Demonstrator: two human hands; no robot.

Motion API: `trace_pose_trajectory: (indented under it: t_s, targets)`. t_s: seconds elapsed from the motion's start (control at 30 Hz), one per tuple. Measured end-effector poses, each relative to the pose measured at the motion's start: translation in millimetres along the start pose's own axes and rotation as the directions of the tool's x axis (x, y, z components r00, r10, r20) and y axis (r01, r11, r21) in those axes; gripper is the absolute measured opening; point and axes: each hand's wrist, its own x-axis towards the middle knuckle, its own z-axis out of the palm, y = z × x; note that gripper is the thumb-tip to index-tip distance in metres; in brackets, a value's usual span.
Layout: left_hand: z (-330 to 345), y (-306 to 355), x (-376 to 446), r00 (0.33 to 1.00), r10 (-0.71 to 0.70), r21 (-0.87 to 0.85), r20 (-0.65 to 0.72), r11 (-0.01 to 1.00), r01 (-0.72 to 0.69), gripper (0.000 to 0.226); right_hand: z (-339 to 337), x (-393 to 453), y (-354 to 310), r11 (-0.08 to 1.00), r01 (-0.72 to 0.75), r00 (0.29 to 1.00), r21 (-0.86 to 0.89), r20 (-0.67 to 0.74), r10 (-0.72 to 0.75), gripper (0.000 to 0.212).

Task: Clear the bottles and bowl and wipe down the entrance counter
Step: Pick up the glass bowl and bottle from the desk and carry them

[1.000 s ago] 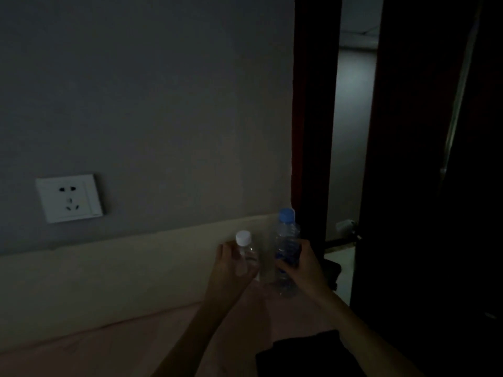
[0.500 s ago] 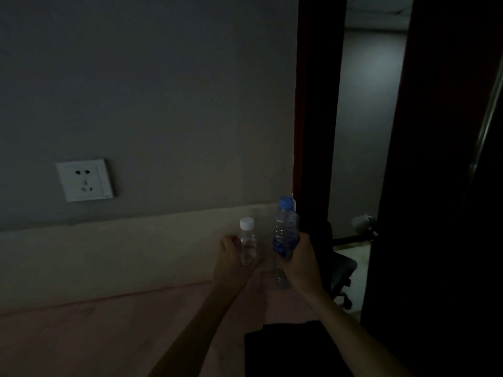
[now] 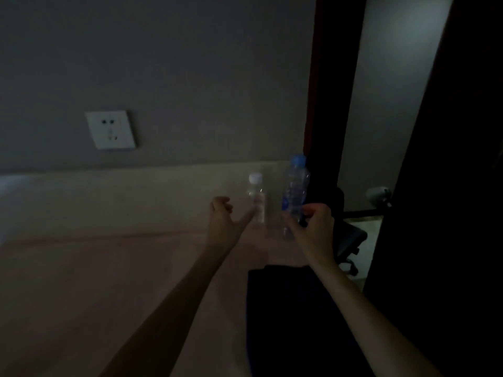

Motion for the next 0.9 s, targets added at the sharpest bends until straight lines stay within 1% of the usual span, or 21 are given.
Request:
trace_pose_trajectory:
  t_s: [0.07, 0.13, 0.27, 0.33, 0.4, 0.47, 0.5, 0.53, 0.57, 0.6, 0.63, 0.67, 0.7, 0.73, 0.77, 0.8, 0.83, 0.87, 0.9]
  targets:
    - [-18.3, -3.4, -22.4, 0.995, -0.067, -0.059, -0.077, 0.996, 0.063, 0.059, 1.5, -25.5, -8.2, 0.998, 0.012, 0.997, 0.067, 0.071, -0.016, 0.046]
    - [-39.3, -10.3, -53.2, 0.99, -0.103, -0.062, -0.093, 0.993, 0.097, 0.054, 3.1, -51.7, -16.8, 0.989, 0.0, 0.99, 0.146, 0.142, -0.021, 0.04]
    - [-98.6, -22.6, -113.6, 0.985, -0.085, -0.052, -0.147, 0.996, 0.078, 0.041, -0.8, -95.3, -42.5, 0.968, -0.023, 0.968, 0.248, 0.247, -0.041, 0.03]
    - [-135.6, -21.6, -149.4, 0.974, -0.091, -0.058, -0.207, 0.995, 0.08, 0.032, -3.3, -129.1, -61.8, 0.945, -0.05, 0.944, 0.323, 0.325, -0.061, 0.026]
    - [-170.3, -17.7, -195.0, 0.95, -0.136, -0.057, -0.282, 0.99, 0.125, 0.025, -5.9, -175.2, -84.4, 0.901, -0.083, 0.906, 0.425, 0.408, -0.109, 0.022]
    - [-199.0, -14.0, -249.1, 0.897, -0.207, -0.058, -0.392, 0.978, 0.2, 0.021, -7.1, -231.2, -99.4, 0.855, -0.114, 0.827, 0.506, 0.525, -0.2, 0.017]
    - [-210.9, -16.4, -278.8, 0.855, -0.244, -0.065, -0.459, 0.968, 0.241, 0.02, -6.8, -260.9, -101.3, 0.832, -0.14, 0.769, 0.536, 0.588, -0.249, 0.015]
    - [-221.2, -23.0, -311.1, 0.81, -0.278, -0.063, -0.517, 0.955, 0.288, 0.02, -3.7, -292.2, -96.6, 0.819, -0.175, 0.691, 0.546, 0.661, -0.292, 0.013]
    - [-229.2, -32.8, -345.2, 0.766, -0.32, -0.048, -0.558, 0.934, 0.355, 0.018, 0.4, -324.4, -84.8, 0.827, -0.219, 0.581, 0.518, 0.75, -0.316, 0.014]
    - [-235.3, -47.0, -381.7, 0.72, -0.38, -0.034, -0.581, 0.895, 0.445, 0.015, 7.1, -357.1, -64.9, 0.855, -0.261, 0.444, 0.448, 0.842, -0.306, 0.016]
    - [-238.8, -64.3, -419.2, 0.66, -0.475, -0.053, -0.582, 0.832, 0.552, 0.011, 14.0, -390.4, -36.1, 0.895, -0.298, 0.286, 0.331, 0.926, -0.247, 0.02]
    - [-240.1, -83.8, -461.8, 0.564, -0.604, -0.113, -0.563, 0.732, 0.672, 0.01, 19.0, -422.7, 0.1, 0.925, -0.331, 0.13, 0.185, 0.98, -0.15, 0.021]
    - [-239.6, -99.5, -503.1, 0.435, -0.736, -0.203, -0.518, 0.6, 0.774, 0.013, 22.2, -453.1, 45.5, 0.943, -0.331, 0.005, 0.021, 1.0, -0.021, 0.018]
    - [-238.8, -115.7, -546.8, 0.279, -0.852, -0.295, -0.444, 0.433, 0.852, 0.019, 23.8, -477.8, 88.9, 0.946, -0.303, -0.076, -0.117, 0.992, 0.098, 0.018]
    - [-236.1, -126.6, -587.8, 0.127, -0.923, -0.373, -0.362, 0.269, 0.888, 0.025, 22.1, -498.3, 137.2, 0.941, -0.243, -0.12, -0.234, 0.97, 0.21, 0.023]
    - [-232.5, -134.2, -629.4, -0.006, -0.956, -0.418, -0.295, 0.123, 0.9, 0.026, 17.2, -513.1, 178.9, 0.925, -0.171, -0.154, -0.341, 0.936, 0.316, 0.027]
    - [-227.8, -134.5, -664.9, -0.11, -0.962, -0.443, -0.249, 0.012, 0.897, 0.025, 9.6, -523.8, 216.8, 0.901, -0.101, -0.18, -0.423, 0.898, 0.402, 0.028]
    - [-224.8, -130.9, -696.8, -0.184, -0.959, -0.455, -0.218, -0.067, 0.888, 0.023, 0.8, -530.3, 238.8, 0.868, -0.036, -0.201, -0.495, 0.855, 0.479, 0.026]
    - [-222.7, -123.3, -720.9, -0.232, -0.95, -0.456, -0.206, -0.117, 0.882, 0.022, -2.4, -536.1, 259.0, 0.843, 0.021, -0.212, -0.538, 0.821, 0.53, 0.024]
